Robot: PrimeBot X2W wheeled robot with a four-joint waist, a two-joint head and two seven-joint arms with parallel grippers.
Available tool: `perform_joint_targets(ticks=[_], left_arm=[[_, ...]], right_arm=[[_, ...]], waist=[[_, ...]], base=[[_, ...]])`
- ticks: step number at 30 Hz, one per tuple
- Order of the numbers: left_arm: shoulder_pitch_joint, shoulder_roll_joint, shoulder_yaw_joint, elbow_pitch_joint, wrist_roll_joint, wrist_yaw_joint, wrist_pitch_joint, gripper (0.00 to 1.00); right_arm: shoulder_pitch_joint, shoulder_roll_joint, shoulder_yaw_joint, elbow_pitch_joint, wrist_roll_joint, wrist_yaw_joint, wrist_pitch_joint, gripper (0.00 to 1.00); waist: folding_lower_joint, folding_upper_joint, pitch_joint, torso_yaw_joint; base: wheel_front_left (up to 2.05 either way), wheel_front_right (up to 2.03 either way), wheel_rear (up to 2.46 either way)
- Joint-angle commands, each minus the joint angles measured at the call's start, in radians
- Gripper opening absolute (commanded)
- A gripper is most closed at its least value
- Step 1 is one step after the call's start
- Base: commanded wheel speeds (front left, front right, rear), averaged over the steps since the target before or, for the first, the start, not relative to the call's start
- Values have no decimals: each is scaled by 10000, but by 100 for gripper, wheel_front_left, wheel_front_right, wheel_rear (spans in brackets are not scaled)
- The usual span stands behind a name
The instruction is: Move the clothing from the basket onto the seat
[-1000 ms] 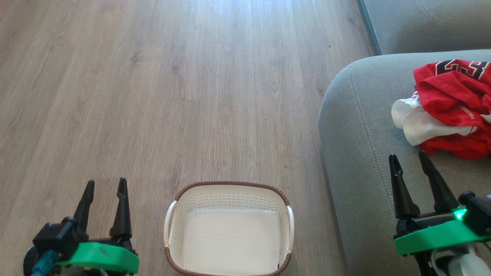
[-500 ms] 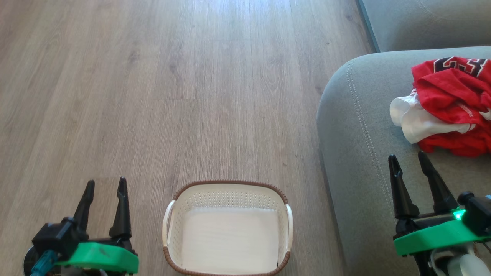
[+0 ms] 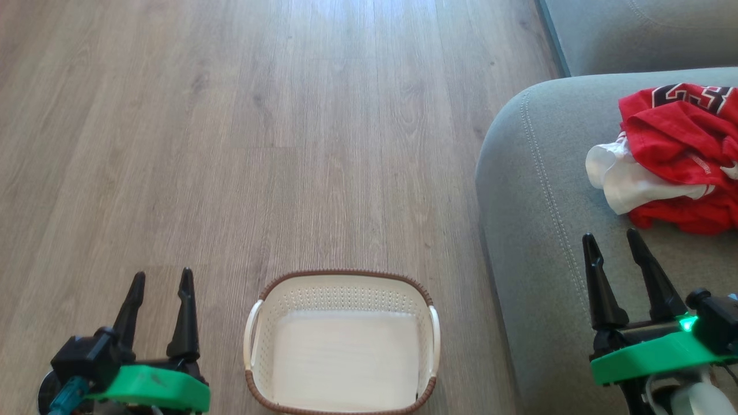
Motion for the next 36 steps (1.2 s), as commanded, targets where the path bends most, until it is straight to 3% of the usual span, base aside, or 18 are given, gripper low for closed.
perform_joint_targets(ticks=[1,3,4,8,36], left_arm=[[-392,53,498,-232,83,-41,-126,100],[-402,47,492,-210,65,-71,-126,100],[-3,-19,5,43,-3,-51,1,0],[137,-229,-146,667,-21,-49,27,0],[-408,-590,529,1088,-2835,-624,778,0]], right_arm=[[-154,-63,202,-291,-60,71,-33,100],[-153,-54,203,-286,-46,71,-34,100],[0,7,1,10,2,0,0,0],[107,21,113,710,20,-11,8,0],[-339,150,-63,1131,3038,8,677,0]], waist=[[0,0,4,1],[0,0,8,-3],[0,0,9,-4],[0,0,11,-6],[0,0,24,-65]], base=[[0,0,0],[0,0,0],[0,0,0],[0,0,0],[0,0,0]])
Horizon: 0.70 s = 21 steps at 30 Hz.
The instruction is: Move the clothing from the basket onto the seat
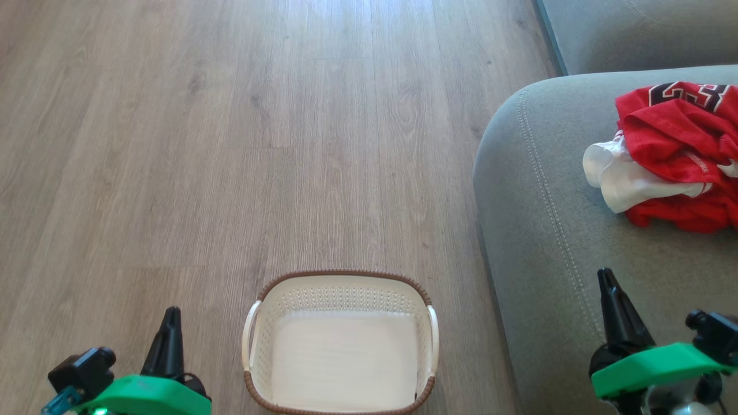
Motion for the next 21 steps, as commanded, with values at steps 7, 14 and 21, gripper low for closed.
perform_joint_targets(ticks=[7,14,21], left_arm=[[-631,-51,407,-172,-732,-214,205,0],[-757,-148,583,-85,-1402,-353,396,0],[-885,-246,761,5,-2065,-492,589,0]], right_arm=[[-589,-44,-106,-212,791,23,194,0],[-698,1,-166,-110,1504,28,370,0],[-806,48,-231,-8,2211,32,548,0]], waist=[[0,-1,3,-13],[0,-1,6,-27],[0,-1,10,-41]], base=[[0,0,0],[0,0,0],[0,0,0]])
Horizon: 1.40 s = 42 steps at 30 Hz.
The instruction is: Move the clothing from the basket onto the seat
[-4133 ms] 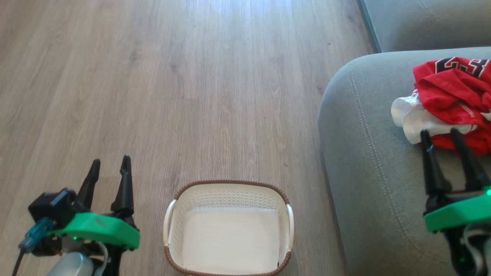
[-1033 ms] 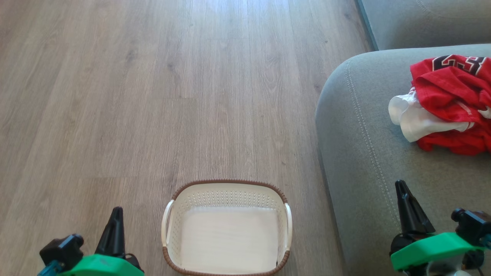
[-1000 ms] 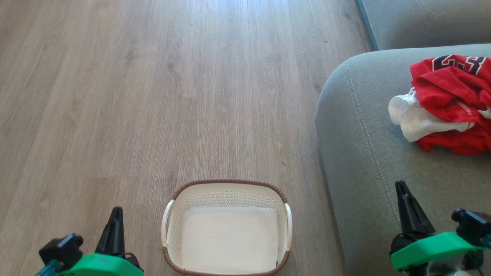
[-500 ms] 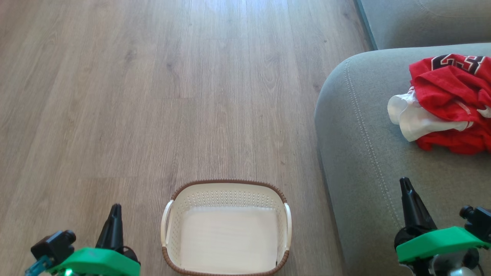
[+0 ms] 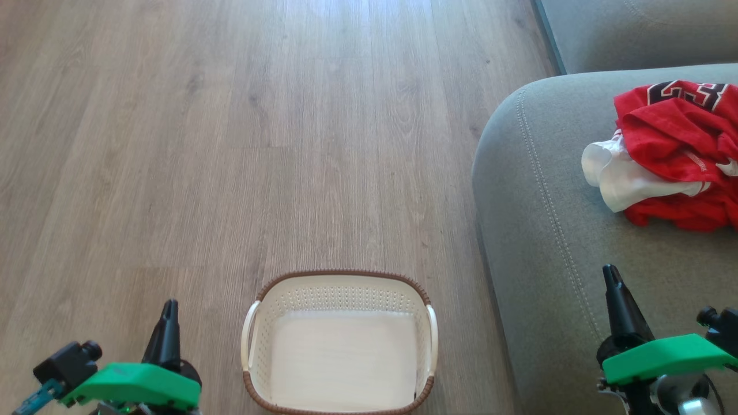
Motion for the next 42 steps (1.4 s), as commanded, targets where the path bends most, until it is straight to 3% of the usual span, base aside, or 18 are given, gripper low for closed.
perform_joint_targets(ticks=[1,42], left_arm=[[-607,10,369,-247,-262,-88,87,0],[-1369,-600,1461,300,-4126,-901,1257,0]], right_arm=[[-528,-17,-54,-269,303,33,56,0],[-1168,307,-497,337,4404,60,1157,0]], waist=[[0,0,1,-3],[0,0,20,-86]], base=[[0,0,0],[0,0,0]])
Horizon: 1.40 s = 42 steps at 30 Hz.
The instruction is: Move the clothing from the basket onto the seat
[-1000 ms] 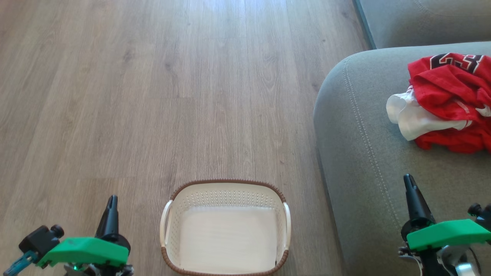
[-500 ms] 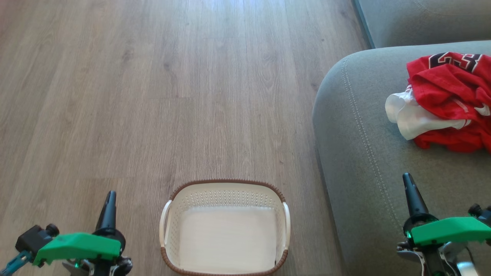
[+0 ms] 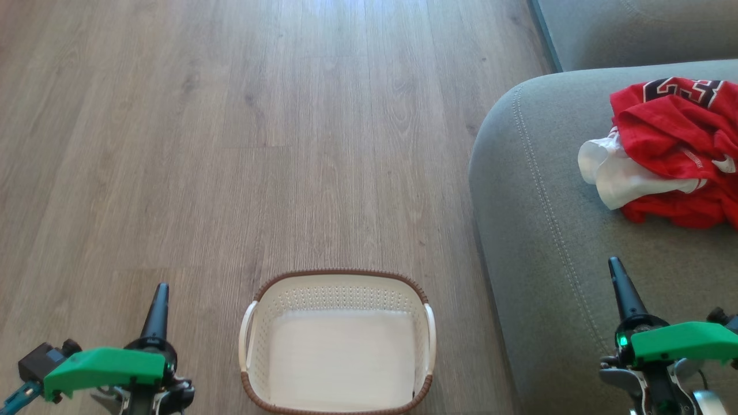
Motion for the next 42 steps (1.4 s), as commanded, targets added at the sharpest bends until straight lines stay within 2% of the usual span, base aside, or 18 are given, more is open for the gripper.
perform_joint_targets(ticks=[1,34,42], left_arm=[[-635,10,347,-281,-197,-114,61,0],[-1252,-502,1257,163,-3273,-767,1027,0],[-1253,-513,1273,163,-3260,-767,1039,0]], right_arm=[[-566,-2,76,-286,229,61,70,0],[-1085,292,-328,203,3484,83,992,0],[-1087,307,-350,205,3466,83,1010,0]], waist=[[0,0,0,-1],[0,0,15,-68],[0,0,15,-68]], base=[[0,0,0],[0,0,0],[0,0,0]])
